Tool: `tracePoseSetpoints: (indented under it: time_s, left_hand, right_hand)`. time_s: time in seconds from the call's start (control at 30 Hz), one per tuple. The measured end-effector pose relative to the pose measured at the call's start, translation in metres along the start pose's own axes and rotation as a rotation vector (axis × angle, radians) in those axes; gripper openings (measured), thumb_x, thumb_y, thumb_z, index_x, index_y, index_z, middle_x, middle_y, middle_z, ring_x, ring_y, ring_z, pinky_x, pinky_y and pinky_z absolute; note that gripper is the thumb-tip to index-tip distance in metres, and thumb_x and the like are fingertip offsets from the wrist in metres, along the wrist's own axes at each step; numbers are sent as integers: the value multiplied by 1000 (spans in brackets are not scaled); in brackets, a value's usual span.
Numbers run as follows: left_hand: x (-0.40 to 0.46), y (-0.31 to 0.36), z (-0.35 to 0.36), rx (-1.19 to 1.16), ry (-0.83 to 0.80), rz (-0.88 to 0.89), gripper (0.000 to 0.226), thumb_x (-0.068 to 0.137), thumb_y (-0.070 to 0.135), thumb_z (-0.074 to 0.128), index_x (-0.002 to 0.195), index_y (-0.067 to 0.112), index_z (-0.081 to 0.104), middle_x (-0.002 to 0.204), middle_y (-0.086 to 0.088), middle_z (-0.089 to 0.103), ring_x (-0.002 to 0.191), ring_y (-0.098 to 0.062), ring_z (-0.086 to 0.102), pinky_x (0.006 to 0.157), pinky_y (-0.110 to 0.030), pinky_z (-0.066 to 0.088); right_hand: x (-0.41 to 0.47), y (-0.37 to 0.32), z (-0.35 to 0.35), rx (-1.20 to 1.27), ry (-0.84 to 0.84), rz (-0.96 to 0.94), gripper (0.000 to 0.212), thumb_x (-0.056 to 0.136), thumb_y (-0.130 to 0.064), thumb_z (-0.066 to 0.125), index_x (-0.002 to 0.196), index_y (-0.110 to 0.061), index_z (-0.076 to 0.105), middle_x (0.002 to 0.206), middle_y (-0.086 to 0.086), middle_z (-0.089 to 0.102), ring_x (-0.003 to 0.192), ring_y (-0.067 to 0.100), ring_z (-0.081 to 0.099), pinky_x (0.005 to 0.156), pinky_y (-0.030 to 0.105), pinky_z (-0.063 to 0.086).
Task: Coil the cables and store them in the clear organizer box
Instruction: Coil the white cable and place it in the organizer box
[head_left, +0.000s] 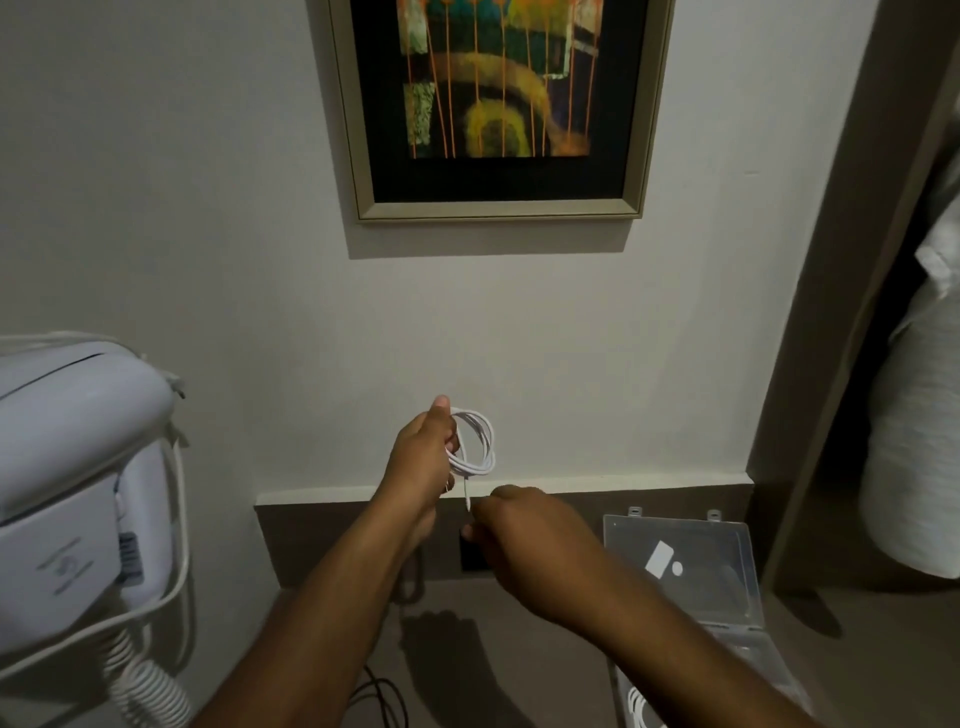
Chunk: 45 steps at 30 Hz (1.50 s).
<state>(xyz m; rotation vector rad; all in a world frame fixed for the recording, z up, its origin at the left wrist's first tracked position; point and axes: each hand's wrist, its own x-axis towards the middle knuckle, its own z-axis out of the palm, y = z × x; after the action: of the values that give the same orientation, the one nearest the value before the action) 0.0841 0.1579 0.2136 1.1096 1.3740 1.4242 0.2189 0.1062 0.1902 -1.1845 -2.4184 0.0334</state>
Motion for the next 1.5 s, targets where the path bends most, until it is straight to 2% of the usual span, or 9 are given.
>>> tracePoseSetpoints:
  time_s: [0.23, 0.4, 0.47, 0.63, 0.9, 1.03, 1.1, 1.3, 1.5]
  left_hand:
    - [-7, -10, 2, 468, 81, 274, 42, 99, 43, 31, 69, 20, 49, 65, 2, 51, 60, -12, 47, 54, -26, 36]
    - [-11, -14, 11, 629, 51, 309, 40, 100, 40, 30, 84, 13, 56, 75, -2, 56, 65, -10, 52, 57, -18, 39]
    - [-13, -12, 10, 589, -41, 274, 40, 100, 43, 30, 86, 17, 58, 82, -4, 61, 72, -12, 57, 63, -22, 44]
    - [-19, -11, 1, 180, -235, 4, 37, 95, 53, 38, 90, 27, 64, 80, -1, 65, 68, -15, 58, 53, -24, 44]
    - [-25, -15, 18, -6, -232, -22, 42, 95, 50, 41, 94, 15, 64, 79, -12, 57, 66, -22, 50, 44, -25, 38]
    - [-23, -19, 23, 29, -238, 7, 37, 93, 53, 42, 89, 26, 66, 97, -11, 71, 87, -31, 67, 66, -39, 56]
    - [-24, -20, 28, -11, -272, 23, 37, 92, 52, 45, 80, 26, 68, 86, -9, 71, 78, -30, 65, 58, -34, 50]
    - [-24, -43, 53, 72, -407, 58, 40, 89, 55, 45, 67, 27, 63, 52, 6, 51, 47, -12, 48, 43, -23, 37]
    - [-25, -78, 92, 338, -539, 138, 44, 89, 53, 52, 57, 23, 58, 44, 5, 54, 40, -12, 46, 44, -24, 38]
  right_hand:
    - [5, 5, -41, -324, 43, -119, 11, 87, -18, 64, 96, -13, 66, 92, 8, 52, 62, 24, 54, 53, 30, 38]
    - [16, 10, -59, -349, 37, -228, 16, 77, -16, 76, 93, -19, 72, 75, 4, 62, 57, 21, 59, 47, 23, 23]
    - [18, 16, -58, -234, 63, -281, 23, 70, -10, 82, 90, -18, 74, 72, 6, 66, 57, 20, 63, 45, 18, 29]
    - [17, 32, -46, 89, 117, -253, 20, 92, -23, 56, 108, -19, 66, 86, 3, 64, 79, 15, 54, 70, 27, 43]
    - [6, 30, -11, -64, 479, -80, 31, 79, -6, 69, 110, -9, 69, 98, 13, 68, 91, 30, 62, 72, 30, 49]
    - [1, 40, -14, 130, 457, -5, 43, 75, 9, 69, 112, -12, 69, 117, 17, 63, 104, 29, 62, 81, 30, 51]
    - [-1, 44, -16, 182, 447, 5, 40, 78, 7, 67, 113, -12, 68, 120, 14, 64, 108, 25, 62, 88, 25, 47]
    - [-21, 69, -16, 533, 430, 248, 19, 84, -5, 65, 88, -22, 72, 73, -11, 72, 61, 1, 65, 58, 15, 50]
    - [-75, 109, -4, 806, 369, 513, 10, 81, -1, 68, 84, -9, 72, 73, 16, 73, 64, 23, 68, 62, 39, 57]
